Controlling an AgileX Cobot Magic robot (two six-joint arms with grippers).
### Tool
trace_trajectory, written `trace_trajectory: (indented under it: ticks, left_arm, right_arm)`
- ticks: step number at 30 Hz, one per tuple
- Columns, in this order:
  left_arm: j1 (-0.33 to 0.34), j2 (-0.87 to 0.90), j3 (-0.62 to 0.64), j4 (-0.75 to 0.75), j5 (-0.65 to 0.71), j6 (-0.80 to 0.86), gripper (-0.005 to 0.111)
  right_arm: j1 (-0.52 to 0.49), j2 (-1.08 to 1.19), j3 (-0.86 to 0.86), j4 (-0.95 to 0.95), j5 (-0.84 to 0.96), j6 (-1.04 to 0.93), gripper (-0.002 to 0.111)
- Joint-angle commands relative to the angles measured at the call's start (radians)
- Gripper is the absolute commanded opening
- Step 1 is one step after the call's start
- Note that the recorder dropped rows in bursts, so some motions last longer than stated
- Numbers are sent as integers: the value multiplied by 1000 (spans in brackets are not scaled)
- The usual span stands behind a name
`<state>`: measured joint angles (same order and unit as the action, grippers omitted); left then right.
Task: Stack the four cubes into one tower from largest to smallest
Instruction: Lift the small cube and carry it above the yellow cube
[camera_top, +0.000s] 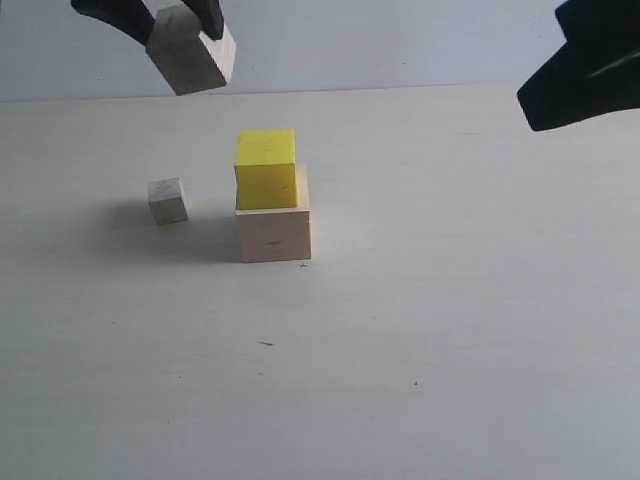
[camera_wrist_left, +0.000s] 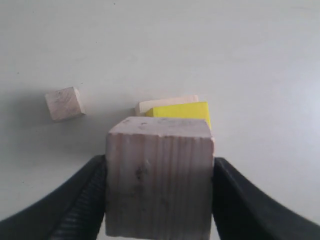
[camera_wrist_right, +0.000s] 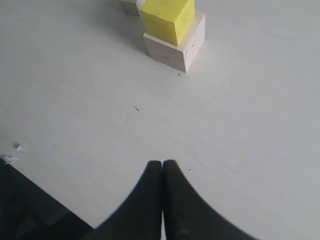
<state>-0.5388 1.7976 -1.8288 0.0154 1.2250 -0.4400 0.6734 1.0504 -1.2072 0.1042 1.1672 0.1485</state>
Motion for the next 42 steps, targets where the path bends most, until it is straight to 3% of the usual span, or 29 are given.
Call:
trace_trajectory:
  ticks: [1, 17, 42]
  left_arm:
    - [-21, 70, -36, -1, -4, -12, 0]
    - [-47, 219, -162, 22, -4, -85, 0]
    - [-79, 270, -162, 52, -4, -93, 0]
  right_arm:
    - [1, -4, 4, -6, 11, 19, 0]
    - [1, -4, 4, -6, 11, 36, 0]
    - [1, -4, 4, -10, 6, 35, 0]
